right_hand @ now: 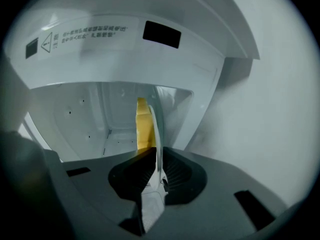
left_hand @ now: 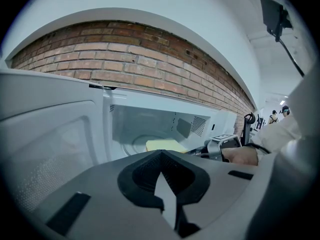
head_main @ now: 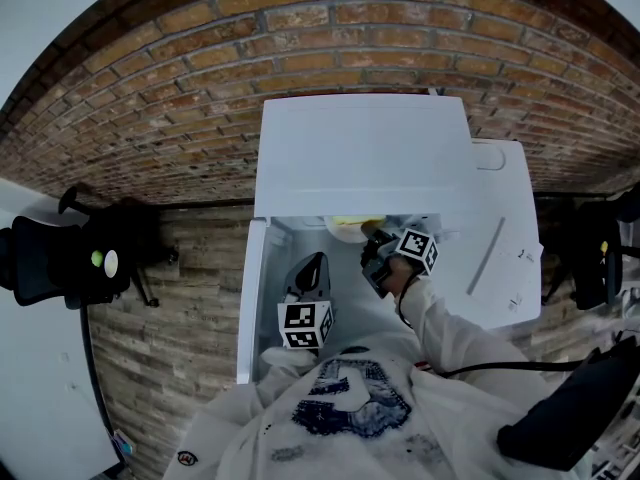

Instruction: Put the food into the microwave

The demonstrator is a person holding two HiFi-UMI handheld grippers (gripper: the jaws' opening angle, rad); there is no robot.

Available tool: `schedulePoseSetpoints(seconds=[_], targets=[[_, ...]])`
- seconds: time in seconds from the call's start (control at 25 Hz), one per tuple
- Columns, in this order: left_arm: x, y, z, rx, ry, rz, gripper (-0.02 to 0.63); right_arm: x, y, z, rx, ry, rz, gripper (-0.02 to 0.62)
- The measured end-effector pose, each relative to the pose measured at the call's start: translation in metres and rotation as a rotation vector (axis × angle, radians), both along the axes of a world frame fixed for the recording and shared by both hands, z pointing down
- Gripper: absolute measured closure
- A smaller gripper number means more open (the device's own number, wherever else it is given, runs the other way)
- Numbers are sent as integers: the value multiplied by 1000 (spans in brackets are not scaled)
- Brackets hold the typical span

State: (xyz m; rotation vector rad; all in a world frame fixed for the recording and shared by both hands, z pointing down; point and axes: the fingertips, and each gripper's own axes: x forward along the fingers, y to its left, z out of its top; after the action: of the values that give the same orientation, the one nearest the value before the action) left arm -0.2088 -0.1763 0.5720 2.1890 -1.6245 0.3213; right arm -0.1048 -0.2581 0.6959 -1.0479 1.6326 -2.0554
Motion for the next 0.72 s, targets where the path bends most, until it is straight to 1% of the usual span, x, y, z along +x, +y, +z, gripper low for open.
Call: schedulePoseSetpoints(seconds=[0.2, 0.36, 0.72], targets=[[1, 0, 0, -3, 0, 10, 598, 0, 0, -2, 7, -6, -3, 560], [3, 1, 1, -6, 3, 15, 598, 1, 2, -4, 8, -15, -14, 532], [4, 1, 2, -9, 10, 16, 598, 0, 18, -12, 0, -44, -20, 532]])
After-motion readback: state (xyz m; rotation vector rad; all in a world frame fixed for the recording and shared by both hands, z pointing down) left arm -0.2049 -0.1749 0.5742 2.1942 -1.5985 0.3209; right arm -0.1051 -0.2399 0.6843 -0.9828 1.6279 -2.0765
